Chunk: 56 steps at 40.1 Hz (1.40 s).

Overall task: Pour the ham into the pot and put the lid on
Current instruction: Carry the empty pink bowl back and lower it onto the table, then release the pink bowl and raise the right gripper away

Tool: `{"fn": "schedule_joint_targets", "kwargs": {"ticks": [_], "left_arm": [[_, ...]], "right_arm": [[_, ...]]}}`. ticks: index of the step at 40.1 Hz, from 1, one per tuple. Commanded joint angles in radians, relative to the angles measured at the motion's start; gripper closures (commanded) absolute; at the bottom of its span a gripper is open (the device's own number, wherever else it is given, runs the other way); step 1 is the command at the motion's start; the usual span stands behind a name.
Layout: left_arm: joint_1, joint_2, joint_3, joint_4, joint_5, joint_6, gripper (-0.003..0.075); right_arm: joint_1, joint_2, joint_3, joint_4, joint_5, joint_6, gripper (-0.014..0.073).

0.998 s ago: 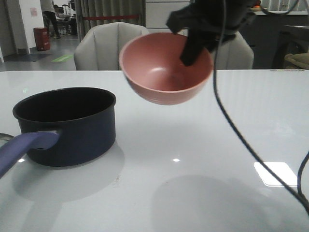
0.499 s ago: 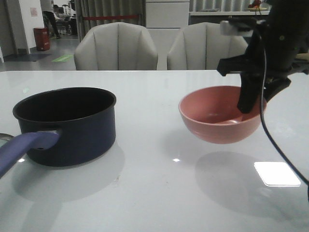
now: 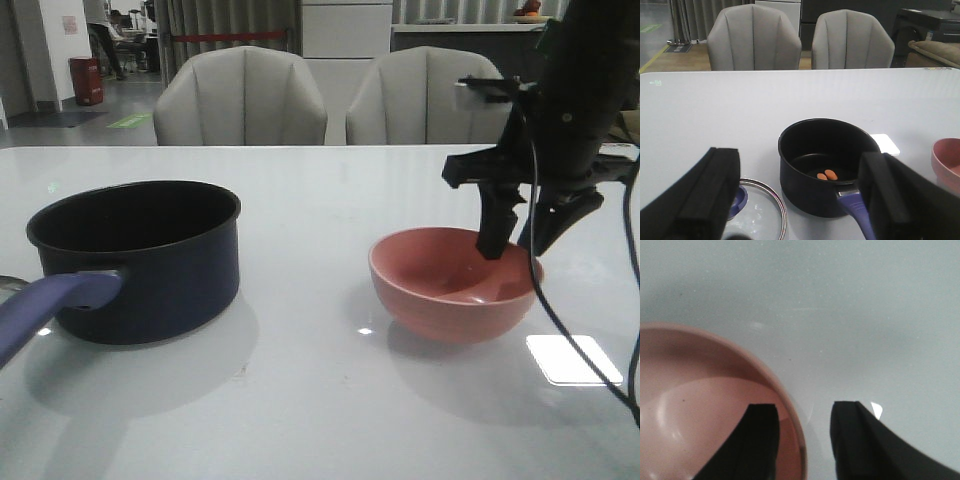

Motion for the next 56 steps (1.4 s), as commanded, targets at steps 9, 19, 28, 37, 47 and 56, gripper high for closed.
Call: {"fn": "schedule_joint_targets", "kwargs": {"ticks": [9,19,28,37,47,56], "left_arm": [[-0.005,0.009,-0.026,0.001,-0.081,-0.002,0.0188],[-0.005,0.009,-0.026,0.001,-0.081,-0.002,0.0188],[-0.005,0.009,-0.026,0.001,-0.081,-0.002,0.0188],[-0.005,0.009,-0.026,0.001,-0.081,-0.002,0.0188],[-0.005,0.009,-0.026,0.001,-0.081,-0.002,0.0188],[-0.005,0.009,-0.026,0.001,-0.081,-0.002,0.0188]], "right_arm": [[-0.006,-0.347,0.024,-0.08,-0.095,-0.022,0.0212],[-0.005,-0.679,0.276,-0.08,-0.306,-0.053,0.0212],[-0.002,-0.956,0.545,-0.08,-0.55,-0.053,0.0212],[-0.001,-1.259,0.828,-0.028,-0.769,-0.052,0.0212],[-0.001,-1.541,1.038,0.013,-0.813,-0.052,0.0212],[-0.001,-1.628,1.143,0.013,-0.697,-0.052,0.0251]]}}
